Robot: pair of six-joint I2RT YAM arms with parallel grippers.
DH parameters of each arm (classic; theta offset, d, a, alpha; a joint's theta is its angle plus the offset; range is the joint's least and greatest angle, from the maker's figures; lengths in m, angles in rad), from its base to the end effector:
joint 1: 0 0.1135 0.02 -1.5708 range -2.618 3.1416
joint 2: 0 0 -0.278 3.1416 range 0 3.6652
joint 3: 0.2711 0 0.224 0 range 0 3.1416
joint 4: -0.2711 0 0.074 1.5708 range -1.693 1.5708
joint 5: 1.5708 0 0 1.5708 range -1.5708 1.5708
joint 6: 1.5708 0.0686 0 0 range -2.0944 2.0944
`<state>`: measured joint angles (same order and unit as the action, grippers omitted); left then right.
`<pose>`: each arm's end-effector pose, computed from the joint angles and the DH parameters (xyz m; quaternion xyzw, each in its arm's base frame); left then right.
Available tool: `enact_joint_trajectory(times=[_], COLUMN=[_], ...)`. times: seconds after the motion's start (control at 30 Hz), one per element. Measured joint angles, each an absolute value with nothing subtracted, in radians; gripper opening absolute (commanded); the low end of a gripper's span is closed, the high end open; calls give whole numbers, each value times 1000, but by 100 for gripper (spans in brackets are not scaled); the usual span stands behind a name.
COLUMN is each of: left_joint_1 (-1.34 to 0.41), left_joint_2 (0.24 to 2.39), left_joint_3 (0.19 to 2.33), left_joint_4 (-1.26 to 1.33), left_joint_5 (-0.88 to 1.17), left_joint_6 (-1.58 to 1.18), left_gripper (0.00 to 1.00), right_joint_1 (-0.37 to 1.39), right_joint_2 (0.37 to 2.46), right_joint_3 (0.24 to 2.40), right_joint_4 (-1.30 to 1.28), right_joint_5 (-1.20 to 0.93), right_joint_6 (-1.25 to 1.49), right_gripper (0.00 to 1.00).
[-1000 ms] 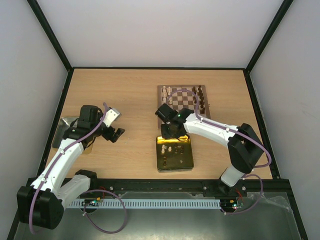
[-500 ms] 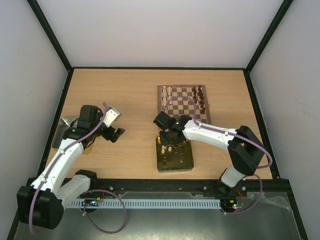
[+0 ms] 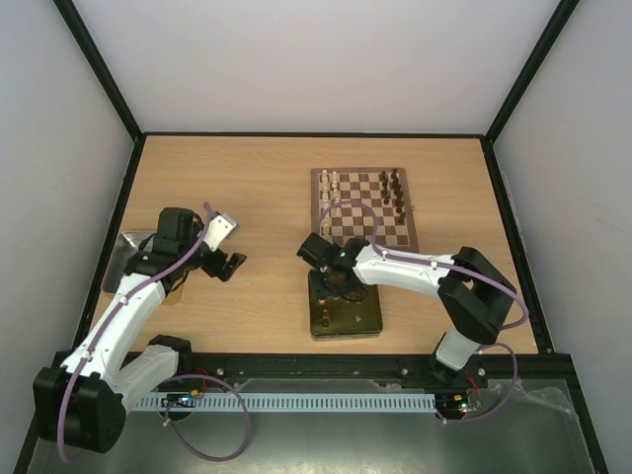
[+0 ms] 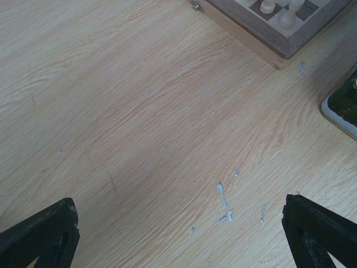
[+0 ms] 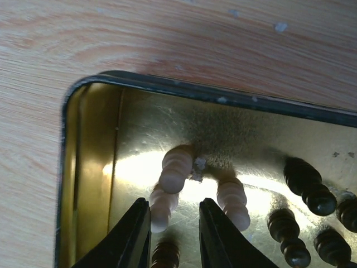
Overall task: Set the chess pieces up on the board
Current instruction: Pick up the chess piece from the storage box.
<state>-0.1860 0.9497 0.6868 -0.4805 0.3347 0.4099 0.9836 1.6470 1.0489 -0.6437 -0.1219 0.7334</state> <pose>0.1770 -0.0562 0.2475 0.3291 0.8434 -0.1073 0.4109 0.1588 0.2537 0.1843 -0.1328 0.9757 0.1630 0.0614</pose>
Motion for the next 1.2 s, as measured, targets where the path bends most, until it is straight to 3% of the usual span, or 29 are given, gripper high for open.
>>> enact_joint_trajectory(times=[0.57, 1.2], left_joint_1=[-186, -186], left_joint_2=[950, 950], left_joint_3=[686, 686], left_joint_4=[-480, -480], left_joint_5=[335, 335], left_joint_6=[410, 410], left_gripper=[99, 99], right_joint_1=[984, 984], right_joint_2=[1740, 1694], right_joint_3=[1054, 1129], right_joint_4=[-603, -710], right_joint_5=[-130, -30], right_joint_6=[724, 702], right_gripper=[12, 10])
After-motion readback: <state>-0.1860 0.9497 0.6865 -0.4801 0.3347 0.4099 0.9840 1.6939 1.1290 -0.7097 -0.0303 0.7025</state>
